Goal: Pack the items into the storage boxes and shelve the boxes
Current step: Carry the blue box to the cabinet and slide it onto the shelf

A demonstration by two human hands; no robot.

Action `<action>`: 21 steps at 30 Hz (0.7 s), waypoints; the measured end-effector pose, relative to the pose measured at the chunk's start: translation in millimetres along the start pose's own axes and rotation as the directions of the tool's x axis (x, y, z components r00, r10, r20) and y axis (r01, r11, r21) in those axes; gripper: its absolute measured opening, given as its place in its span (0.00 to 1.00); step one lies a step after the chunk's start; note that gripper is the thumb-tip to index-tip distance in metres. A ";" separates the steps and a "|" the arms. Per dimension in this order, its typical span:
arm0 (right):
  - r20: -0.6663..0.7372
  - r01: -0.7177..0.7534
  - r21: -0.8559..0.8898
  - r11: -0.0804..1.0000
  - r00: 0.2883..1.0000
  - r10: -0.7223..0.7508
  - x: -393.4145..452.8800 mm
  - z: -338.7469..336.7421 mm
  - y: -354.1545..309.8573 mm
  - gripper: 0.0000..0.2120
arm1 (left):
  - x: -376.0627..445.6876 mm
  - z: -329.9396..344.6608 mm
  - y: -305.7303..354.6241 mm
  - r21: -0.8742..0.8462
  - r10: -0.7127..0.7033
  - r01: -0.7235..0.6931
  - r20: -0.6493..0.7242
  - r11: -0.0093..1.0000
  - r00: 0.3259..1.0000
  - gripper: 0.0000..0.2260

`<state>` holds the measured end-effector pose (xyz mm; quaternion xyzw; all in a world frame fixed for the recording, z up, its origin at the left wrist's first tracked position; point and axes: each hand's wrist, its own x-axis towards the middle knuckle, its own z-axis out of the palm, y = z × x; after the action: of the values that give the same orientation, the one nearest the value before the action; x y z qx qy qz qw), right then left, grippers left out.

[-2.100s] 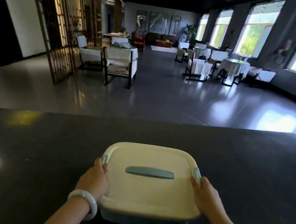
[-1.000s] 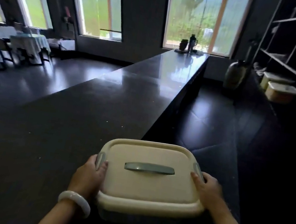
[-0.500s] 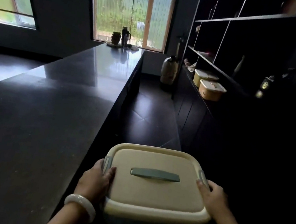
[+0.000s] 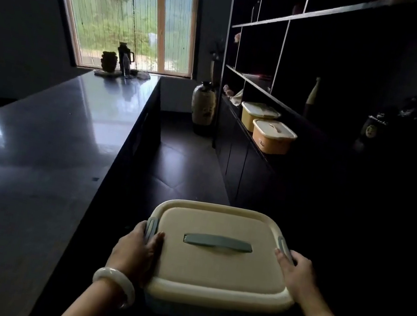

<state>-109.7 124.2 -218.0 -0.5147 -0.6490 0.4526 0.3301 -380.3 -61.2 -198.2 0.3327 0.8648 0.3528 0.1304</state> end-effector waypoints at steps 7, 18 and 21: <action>0.046 -0.007 -0.004 1.000 0.999 0.008 151.8 45.5 -37.7 0.10 | 148.4 24.9 28.3 -0.002 -0.017 0.017 -0.012 1.000 1.000 0.15; -0.219 -0.152 0.000 0.988 0.964 0.149 319.1 97.6 -40.8 0.14 | 393.2 105.5 66.5 -0.063 0.136 -0.128 0.163 0.990 0.977 0.08; -0.322 -0.227 0.035 0.973 0.919 0.226 355.2 109.3 -47.3 0.15 | 463.5 126.9 82.3 -0.019 0.202 -0.204 0.247 0.979 0.948 0.08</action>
<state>-314.5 437.7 -228.1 -0.6540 -0.5226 0.3961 0.3771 -627.2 358.1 -227.6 0.4616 0.8043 0.3170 0.1991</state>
